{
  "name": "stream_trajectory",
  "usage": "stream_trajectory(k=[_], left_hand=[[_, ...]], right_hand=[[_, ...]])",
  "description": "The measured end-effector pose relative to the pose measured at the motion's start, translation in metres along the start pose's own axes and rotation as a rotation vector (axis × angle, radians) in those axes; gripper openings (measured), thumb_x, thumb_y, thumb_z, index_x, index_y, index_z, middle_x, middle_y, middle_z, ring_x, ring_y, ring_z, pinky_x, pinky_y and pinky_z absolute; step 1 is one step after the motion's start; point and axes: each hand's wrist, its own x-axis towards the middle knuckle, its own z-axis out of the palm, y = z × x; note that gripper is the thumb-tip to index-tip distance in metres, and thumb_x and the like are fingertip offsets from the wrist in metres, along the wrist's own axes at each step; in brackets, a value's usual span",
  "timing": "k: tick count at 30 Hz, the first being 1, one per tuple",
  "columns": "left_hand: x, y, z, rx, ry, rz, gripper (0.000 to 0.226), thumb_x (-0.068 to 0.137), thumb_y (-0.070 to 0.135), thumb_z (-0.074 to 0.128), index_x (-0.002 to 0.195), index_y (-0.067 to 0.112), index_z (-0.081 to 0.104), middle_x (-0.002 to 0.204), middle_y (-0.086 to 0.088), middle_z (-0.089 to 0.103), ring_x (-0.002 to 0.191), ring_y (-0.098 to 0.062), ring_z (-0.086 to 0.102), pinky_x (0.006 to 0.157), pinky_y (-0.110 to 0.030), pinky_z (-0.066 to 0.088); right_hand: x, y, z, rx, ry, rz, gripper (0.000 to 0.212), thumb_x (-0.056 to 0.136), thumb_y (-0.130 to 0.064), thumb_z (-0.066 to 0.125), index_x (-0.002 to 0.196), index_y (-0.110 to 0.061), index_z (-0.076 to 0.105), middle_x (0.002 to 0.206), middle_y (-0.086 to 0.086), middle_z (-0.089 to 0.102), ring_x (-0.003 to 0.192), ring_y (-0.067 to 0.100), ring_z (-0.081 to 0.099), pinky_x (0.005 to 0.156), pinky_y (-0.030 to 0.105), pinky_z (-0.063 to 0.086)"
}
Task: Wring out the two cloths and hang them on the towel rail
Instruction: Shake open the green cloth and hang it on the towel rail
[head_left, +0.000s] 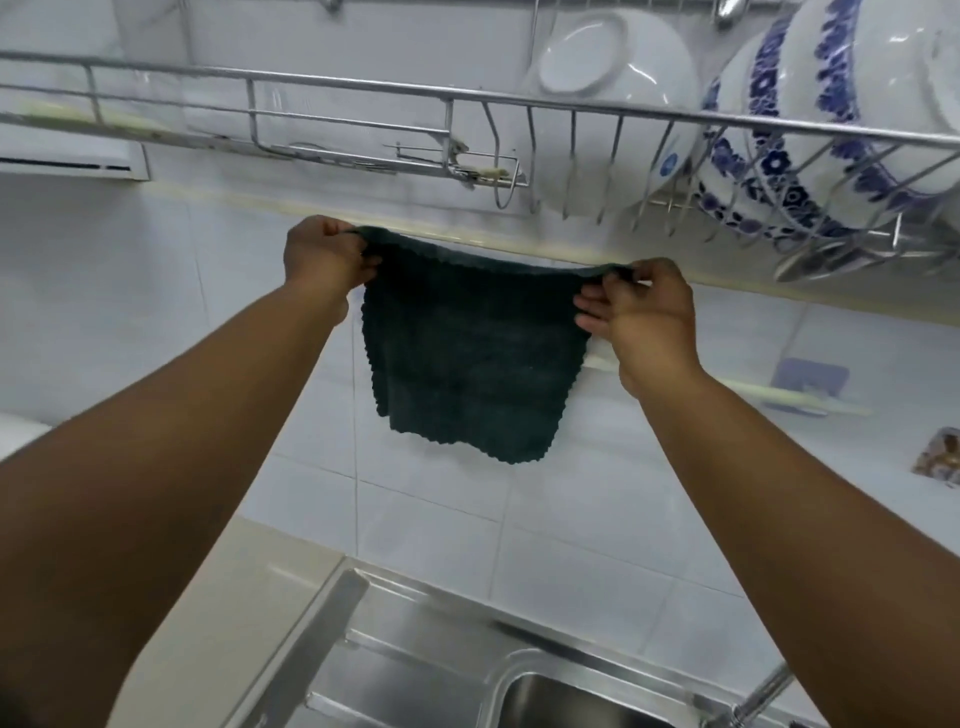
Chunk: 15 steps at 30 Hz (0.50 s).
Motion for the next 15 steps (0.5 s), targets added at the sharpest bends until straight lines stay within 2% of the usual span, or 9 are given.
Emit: stream_trajectory(k=[3,5,7,9,12,15], left_hand=[[0.013,-0.014,0.007,0.215,-0.010,0.055,0.023,0.087,0.005,0.060,0.073,0.019,0.049,0.093,-0.015,0.064,0.083,-0.028,0.069,0.076,-0.040,0.061],[0.015,-0.030,0.005,0.457,-0.013,0.143,0.018,0.083,0.014,0.062,0.076,0.021,0.048,0.088,-0.007,0.060,0.082,-0.027,0.061,0.062,-0.034,0.053],[0.017,-0.046,0.000,0.613,-0.060,0.234,0.012,0.083,0.019,0.061,0.083,0.020,0.049,0.085,-0.003,0.057,0.077,-0.023,0.054,0.057,-0.028,0.046],[0.020,-0.056,-0.005,0.738,-0.140,0.342,0.012,0.085,0.022,0.060,0.087,0.021,0.048,0.085,-0.003,0.060,0.077,-0.025,0.055,0.067,-0.032,0.049],[0.024,-0.057,-0.010,0.951,-0.340,0.472,0.007,0.088,0.023,0.051,0.094,0.026,0.047,0.086,-0.003,0.062,0.088,-0.031,0.056,0.092,-0.045,0.045],[0.022,-0.057,-0.008,1.068,-0.510,0.466,0.013,0.084,0.028,0.042,0.097,0.031,0.043,0.080,0.000,0.057,0.097,-0.033,0.048,0.093,-0.046,0.041]], right_hand=[[0.011,0.018,0.004,-0.187,-0.031,-0.065,0.025,0.098,-0.009,0.051,0.079,-0.025,0.045,0.093,0.010,0.068,0.089,0.025,0.072,0.081,0.036,0.060],[0.008,0.035,-0.003,-0.450,-0.091,-0.155,0.025,0.094,-0.006,0.052,0.083,-0.028,0.046,0.089,0.004,0.064,0.083,0.021,0.066,0.073,0.027,0.053],[0.002,0.048,-0.009,-0.765,-0.239,-0.268,0.028,0.092,-0.009,0.052,0.101,-0.033,0.043,0.091,0.003,0.061,0.076,0.018,0.059,0.063,0.028,0.051],[-0.002,0.055,-0.010,-1.030,-0.384,-0.334,0.040,0.094,-0.022,0.052,0.124,-0.037,0.029,0.091,0.001,0.060,0.075,0.019,0.058,0.065,0.034,0.053],[0.003,0.052,0.001,-1.349,-0.439,-0.378,0.055,0.098,-0.046,0.041,0.143,-0.036,0.012,0.075,-0.006,0.052,0.064,0.017,0.049,0.066,0.033,0.040],[0.009,0.047,0.012,-1.508,-0.444,-0.321,0.058,0.096,-0.057,0.035,0.143,-0.030,0.015,0.077,-0.004,0.051,0.059,0.015,0.045,0.051,0.029,0.033]])
